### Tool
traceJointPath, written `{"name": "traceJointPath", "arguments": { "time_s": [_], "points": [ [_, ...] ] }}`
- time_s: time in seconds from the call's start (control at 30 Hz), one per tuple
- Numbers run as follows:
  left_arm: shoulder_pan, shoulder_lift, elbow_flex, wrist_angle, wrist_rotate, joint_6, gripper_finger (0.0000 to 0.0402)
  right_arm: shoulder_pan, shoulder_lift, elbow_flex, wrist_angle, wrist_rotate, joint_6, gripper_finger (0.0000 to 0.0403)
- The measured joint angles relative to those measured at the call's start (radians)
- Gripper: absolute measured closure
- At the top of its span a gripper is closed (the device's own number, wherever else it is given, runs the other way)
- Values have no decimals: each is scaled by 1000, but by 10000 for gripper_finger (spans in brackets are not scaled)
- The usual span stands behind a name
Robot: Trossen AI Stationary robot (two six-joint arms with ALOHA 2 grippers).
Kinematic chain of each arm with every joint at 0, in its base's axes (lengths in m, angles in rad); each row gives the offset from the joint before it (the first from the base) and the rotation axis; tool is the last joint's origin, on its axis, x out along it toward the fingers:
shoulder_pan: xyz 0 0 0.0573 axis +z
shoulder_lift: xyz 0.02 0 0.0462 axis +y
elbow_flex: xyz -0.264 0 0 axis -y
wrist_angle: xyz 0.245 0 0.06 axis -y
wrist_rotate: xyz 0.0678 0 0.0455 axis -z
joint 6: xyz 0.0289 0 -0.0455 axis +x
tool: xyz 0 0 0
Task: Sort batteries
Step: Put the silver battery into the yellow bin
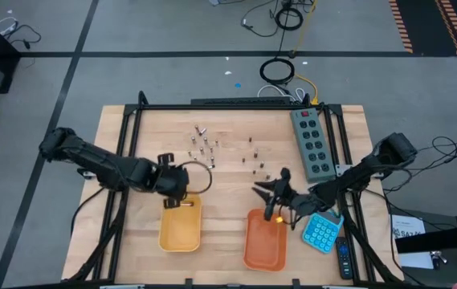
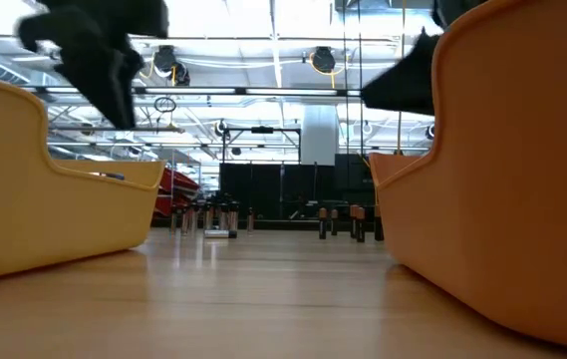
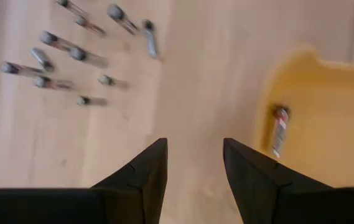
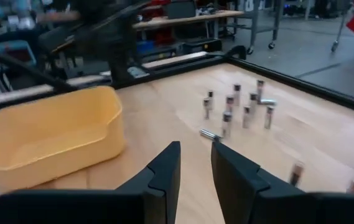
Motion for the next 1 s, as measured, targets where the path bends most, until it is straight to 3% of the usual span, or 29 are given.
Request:
{"name": "traceJointPath", "arguments": {
  "time_s": [0.2,0.47,0.77,1.0],
  "points": [
    [134,-3,0,108,25,144,236,19,82,144,-170,-51,15,321],
    [306,-3,-1,161,115,282,236,57,90,146,-177,-16,48,321],
    [401,-4,-7,172,182,336,236,90,90,146,-189,9,56,321],
    [407,-98,-191,278,212,311,236,96,54,146,-286,11,98,321]
  ]
}}
